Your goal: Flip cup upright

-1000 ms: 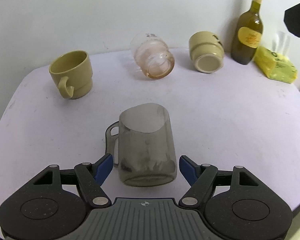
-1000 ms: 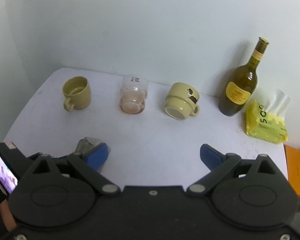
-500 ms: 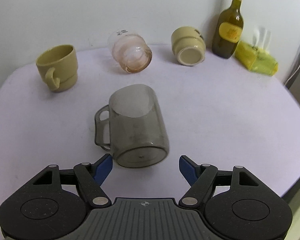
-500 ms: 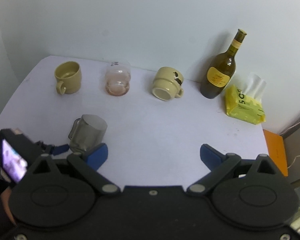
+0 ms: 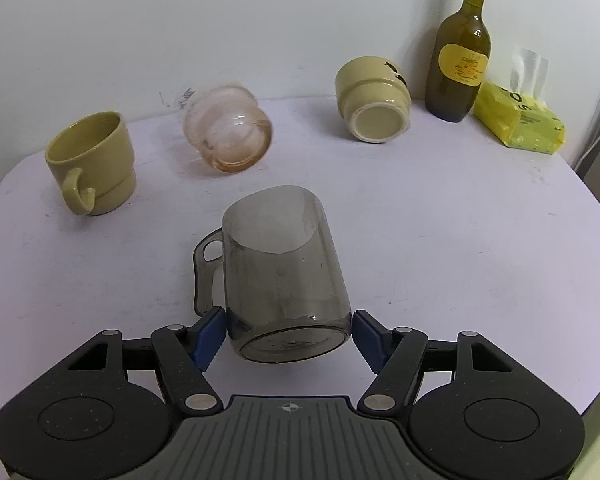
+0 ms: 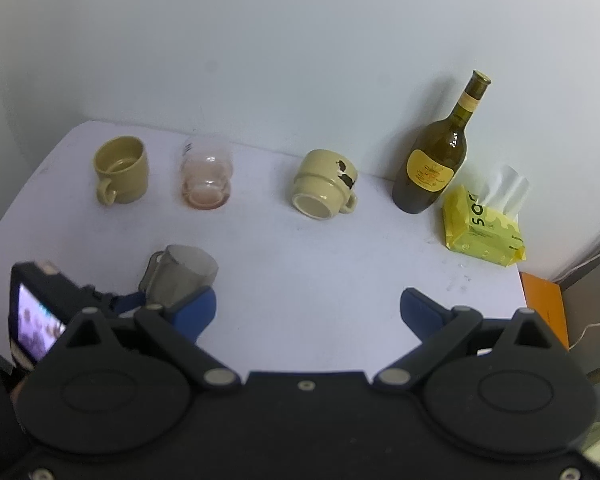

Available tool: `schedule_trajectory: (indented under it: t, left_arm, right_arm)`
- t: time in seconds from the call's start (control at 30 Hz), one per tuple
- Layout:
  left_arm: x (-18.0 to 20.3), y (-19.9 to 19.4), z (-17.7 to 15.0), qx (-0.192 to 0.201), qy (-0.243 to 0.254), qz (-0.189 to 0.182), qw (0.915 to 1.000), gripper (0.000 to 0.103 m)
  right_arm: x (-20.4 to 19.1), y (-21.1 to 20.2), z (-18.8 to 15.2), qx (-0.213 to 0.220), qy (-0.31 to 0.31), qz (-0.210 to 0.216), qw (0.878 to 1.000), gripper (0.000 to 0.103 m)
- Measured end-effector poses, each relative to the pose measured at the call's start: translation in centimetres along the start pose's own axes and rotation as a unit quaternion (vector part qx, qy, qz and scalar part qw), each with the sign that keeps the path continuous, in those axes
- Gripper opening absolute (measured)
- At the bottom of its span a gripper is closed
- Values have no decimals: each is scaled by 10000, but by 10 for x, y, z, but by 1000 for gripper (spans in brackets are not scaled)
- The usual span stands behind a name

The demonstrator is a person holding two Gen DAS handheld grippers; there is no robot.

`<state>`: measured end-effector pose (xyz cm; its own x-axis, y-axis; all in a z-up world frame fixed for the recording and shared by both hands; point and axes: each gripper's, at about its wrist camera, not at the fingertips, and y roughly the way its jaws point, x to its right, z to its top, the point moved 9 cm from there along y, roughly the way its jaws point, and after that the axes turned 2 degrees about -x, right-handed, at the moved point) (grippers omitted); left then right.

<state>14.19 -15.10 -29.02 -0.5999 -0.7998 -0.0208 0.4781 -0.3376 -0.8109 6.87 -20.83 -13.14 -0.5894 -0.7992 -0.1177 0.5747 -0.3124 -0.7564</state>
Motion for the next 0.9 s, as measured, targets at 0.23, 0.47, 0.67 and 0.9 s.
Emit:
schedule_trajectory:
  t: [0.23,0.47,0.67,0.9]
  left_arm:
    - [14,-13,5,57,-171,-214,9996,84]
    - [-33,-70,-3,388,-625,-204,9971,86]
    - [-90,-125,-5,682,-1043,210,9920,97]
    - [-132,-153,-13,464,-1595,468,9850,98]
  right_arm:
    - [3,14,4,5,25,106,9999,99]
    - [0,54,-6,-83,125,439,9989,94]
    - [-39,93,-22,-350,-93,937,9949,90]
    - [-90,138,-43,-628,-413,1453,9865,94]
